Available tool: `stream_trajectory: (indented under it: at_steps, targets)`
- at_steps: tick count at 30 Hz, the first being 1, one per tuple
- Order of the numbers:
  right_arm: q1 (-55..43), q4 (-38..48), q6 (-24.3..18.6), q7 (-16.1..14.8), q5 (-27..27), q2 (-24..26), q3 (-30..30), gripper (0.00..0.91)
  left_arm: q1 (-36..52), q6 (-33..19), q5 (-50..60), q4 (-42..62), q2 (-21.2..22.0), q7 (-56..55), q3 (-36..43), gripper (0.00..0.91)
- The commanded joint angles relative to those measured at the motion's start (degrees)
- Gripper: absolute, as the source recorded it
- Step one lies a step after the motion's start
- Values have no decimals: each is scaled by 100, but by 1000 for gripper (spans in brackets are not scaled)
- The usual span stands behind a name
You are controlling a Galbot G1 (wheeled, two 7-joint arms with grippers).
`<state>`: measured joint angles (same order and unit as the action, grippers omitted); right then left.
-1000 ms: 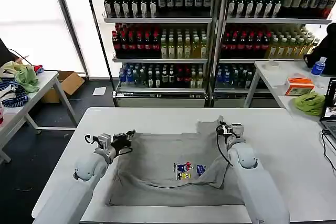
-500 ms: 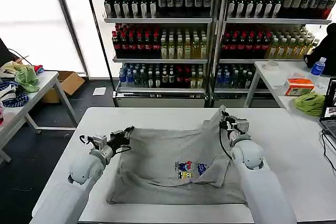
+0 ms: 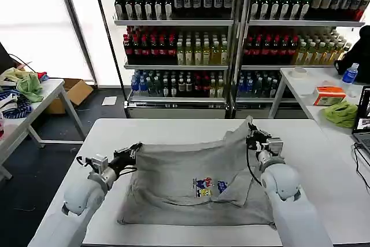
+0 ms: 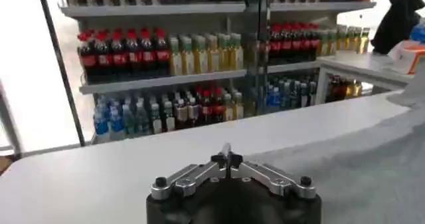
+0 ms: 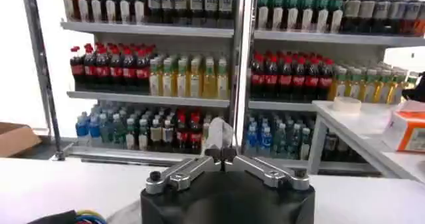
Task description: Fold and organize the clothes.
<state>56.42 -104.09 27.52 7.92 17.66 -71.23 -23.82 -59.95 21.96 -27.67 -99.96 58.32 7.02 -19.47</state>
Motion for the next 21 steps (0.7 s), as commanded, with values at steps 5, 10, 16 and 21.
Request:
stream_trajectory:
  at_steps: [5, 10, 16, 21]
  targets:
    - [1583, -1290, -110, 73, -273, -44, -164, 0, -963, -61, 180, -605, -90, 152, -408, 0]
    - [2050, -1356, -186, 182, -310, -135, -203, 0, -1127, 21, 215, -629, -118, 134, -398, 0]
    - [2437, -1514, -43, 349, -343, -114, -223, 0, -1276, 131, 226, -589, -142, 114, -453, 0]
    - [2683, -1573, 9, 435, -406, -14, -180, 0, -1354, 135, 253, -581, -171, 131, -482, 0]
